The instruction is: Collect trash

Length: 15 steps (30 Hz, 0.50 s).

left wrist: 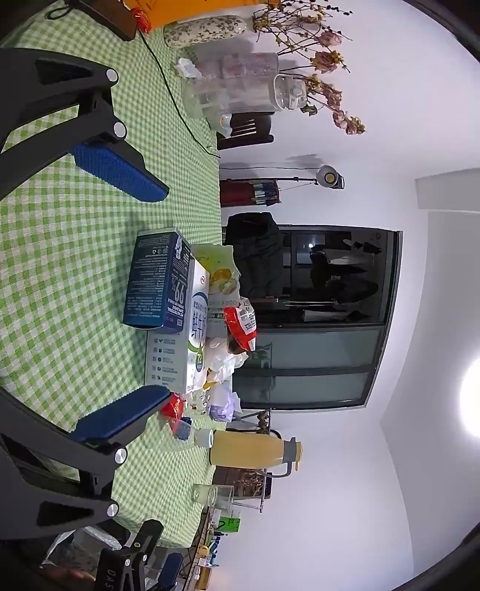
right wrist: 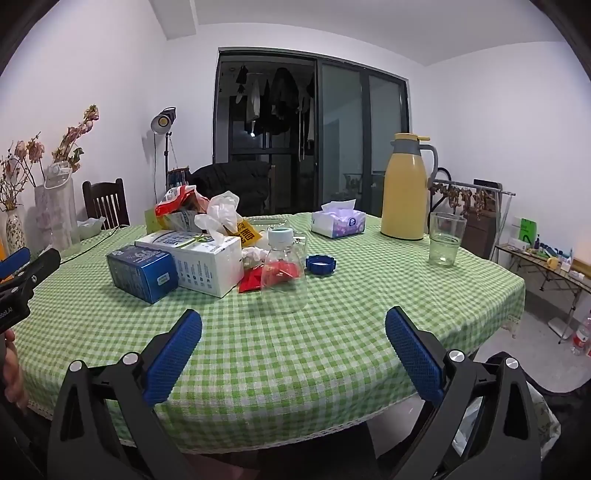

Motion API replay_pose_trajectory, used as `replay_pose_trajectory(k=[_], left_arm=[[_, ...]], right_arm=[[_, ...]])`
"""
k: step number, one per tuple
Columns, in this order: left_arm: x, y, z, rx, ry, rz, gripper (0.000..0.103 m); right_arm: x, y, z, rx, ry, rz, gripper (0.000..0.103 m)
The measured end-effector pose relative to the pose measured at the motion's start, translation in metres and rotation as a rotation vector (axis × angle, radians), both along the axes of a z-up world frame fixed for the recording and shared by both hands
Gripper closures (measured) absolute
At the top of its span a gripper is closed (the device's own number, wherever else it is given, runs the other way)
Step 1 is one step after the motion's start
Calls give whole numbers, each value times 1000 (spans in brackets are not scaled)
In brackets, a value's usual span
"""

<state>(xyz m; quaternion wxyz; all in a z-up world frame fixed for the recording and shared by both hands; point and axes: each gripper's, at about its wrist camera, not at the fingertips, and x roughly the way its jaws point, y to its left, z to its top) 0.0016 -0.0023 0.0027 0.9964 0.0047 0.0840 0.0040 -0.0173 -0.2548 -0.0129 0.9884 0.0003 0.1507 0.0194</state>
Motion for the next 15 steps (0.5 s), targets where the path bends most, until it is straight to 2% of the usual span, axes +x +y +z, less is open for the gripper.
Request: replay_pose_trajectory(k=[7,15], left_arm=[[0,-4,-1,8,1,-10,7],[1,-3,-3,3,15,-10,7]], right_arm=[[0,-4,-4,6,-6,-36,7],[2,-3,-7,3,8,-24,7]])
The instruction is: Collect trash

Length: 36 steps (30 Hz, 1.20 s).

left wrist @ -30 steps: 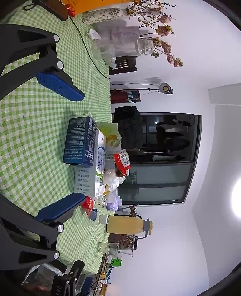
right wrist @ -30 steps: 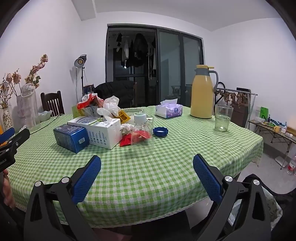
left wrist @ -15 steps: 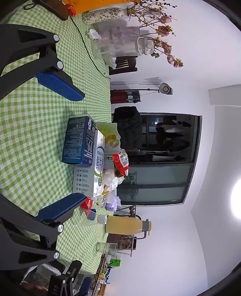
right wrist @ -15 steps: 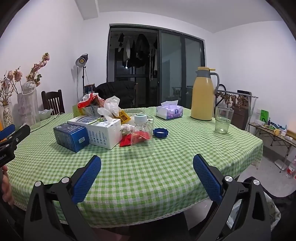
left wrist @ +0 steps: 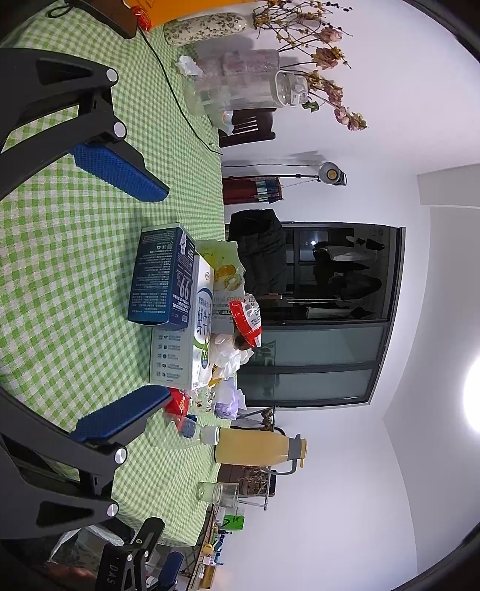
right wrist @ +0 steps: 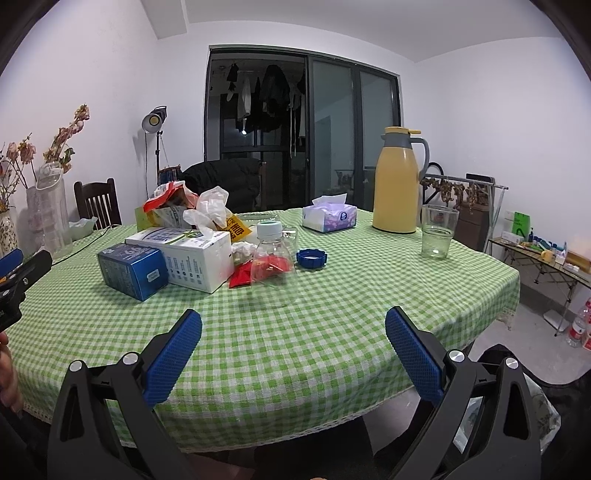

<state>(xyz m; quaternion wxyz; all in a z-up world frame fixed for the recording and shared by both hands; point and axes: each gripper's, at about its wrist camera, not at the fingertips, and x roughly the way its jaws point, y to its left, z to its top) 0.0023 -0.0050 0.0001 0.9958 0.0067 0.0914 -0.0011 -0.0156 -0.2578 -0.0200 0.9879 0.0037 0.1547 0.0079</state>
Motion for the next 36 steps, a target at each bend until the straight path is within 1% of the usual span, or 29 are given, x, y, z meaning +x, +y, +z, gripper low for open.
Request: replay_pose_trajectory(k=[8,13,36], left_arm=[[-1,2,2,3,-11,9,7],[-2,2,2,4,-10,8,7],[0,2,2,8,-7,10,7]], right_arm=[[0,1,2,-8,-6,10,7],[0,1,1,-7,-7,-5,7],[-1,2,-2,-19,-5,0,7]])
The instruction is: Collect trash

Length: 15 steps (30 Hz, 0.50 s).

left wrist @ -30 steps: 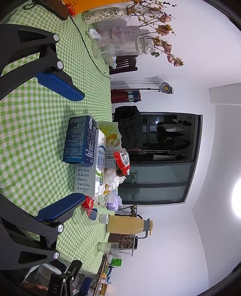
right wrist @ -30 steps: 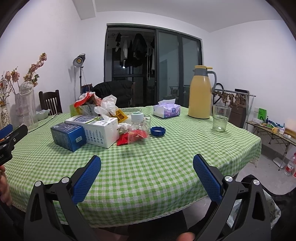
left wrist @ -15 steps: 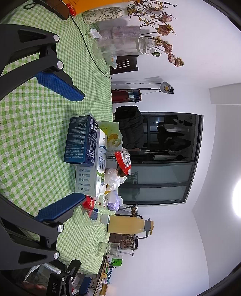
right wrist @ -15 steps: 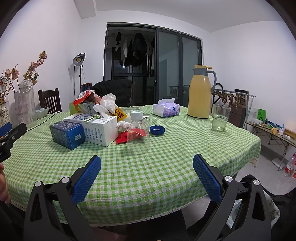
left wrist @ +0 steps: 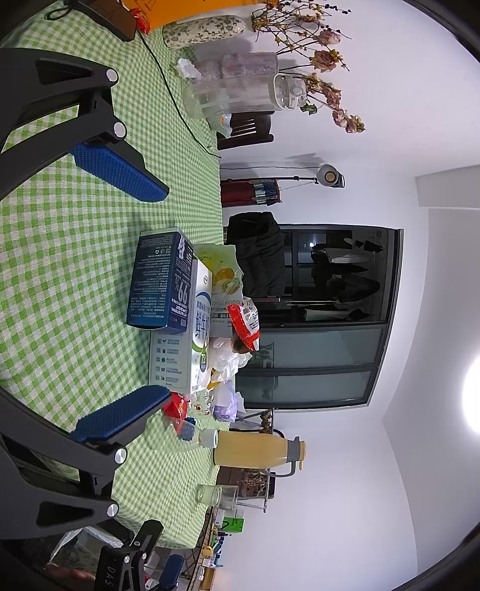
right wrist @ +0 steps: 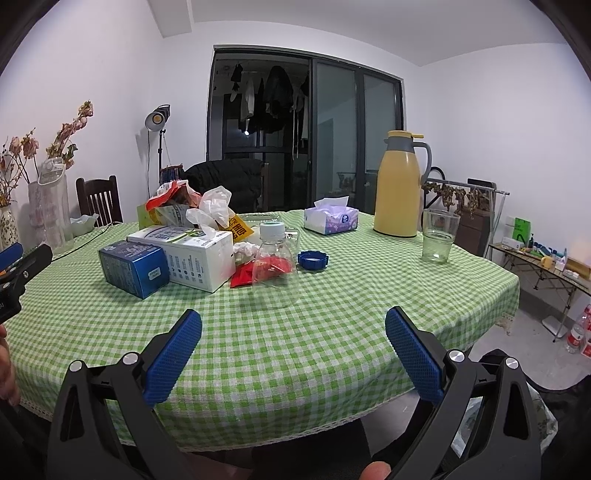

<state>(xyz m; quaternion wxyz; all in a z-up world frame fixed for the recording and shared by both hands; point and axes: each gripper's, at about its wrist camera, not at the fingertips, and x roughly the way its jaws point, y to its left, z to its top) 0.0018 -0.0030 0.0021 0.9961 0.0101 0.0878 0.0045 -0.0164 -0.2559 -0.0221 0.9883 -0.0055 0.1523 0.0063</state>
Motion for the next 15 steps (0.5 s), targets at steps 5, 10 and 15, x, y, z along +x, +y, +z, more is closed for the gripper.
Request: replay_pose_trajectory(k=[5,10,15], left_arm=[[2,1,-3,-6,9,0,7],[0,1,-2,0,5,2,7],[1,2,-3,-5,10,6,7]], right_arm=[[1,-1,-2,5,9,-8,7],[0,0,-1,2,6,-4,7],[1,0,-1,2,4,-7,7]])
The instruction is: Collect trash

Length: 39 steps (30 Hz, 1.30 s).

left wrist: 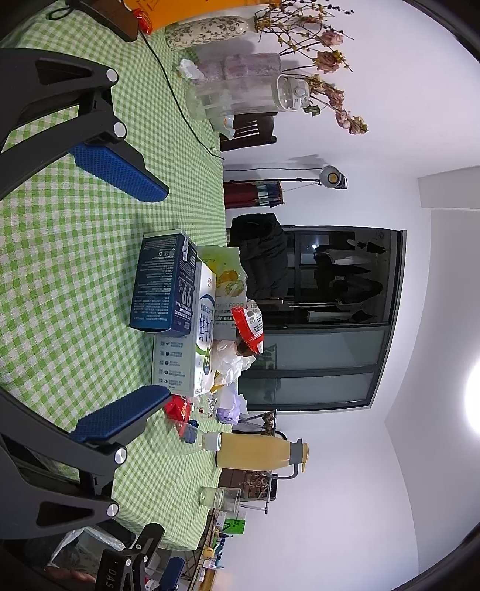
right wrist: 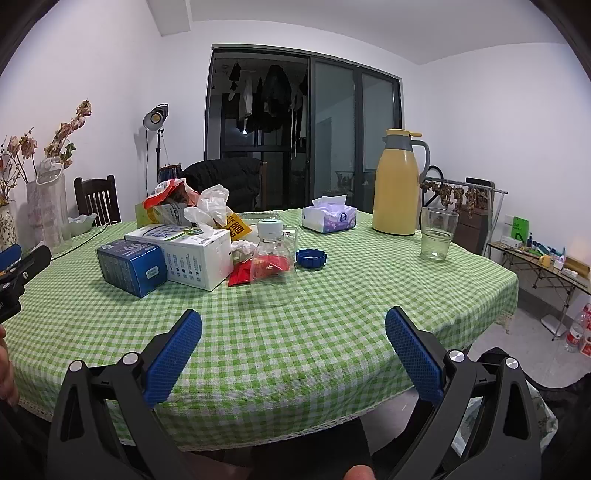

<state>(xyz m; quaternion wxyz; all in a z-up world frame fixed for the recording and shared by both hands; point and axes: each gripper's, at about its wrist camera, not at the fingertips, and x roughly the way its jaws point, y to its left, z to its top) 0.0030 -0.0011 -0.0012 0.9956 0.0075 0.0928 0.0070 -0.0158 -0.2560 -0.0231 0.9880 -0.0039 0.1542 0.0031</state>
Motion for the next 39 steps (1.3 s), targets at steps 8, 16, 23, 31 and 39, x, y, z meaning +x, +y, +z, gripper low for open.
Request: replay_pose_trajectory(k=[8,16,23,31,39], left_arm=[[1,0,-1,0,7,0,7],[7,2,-3,-6,43,24,7],[26,1,-5,0,100,60,7],[85,-9,9,73,210,41,7],[179,-31,-23,42,489,167,7]], right_arm=[[0,2,-4,-14,7,0,7],[0,4,-5,-15,14,12,7],[7,3,-7,-1,27,17,7],[29,-2,-4,34,30,56,7],[51,0,-8,38,64,93,7]])
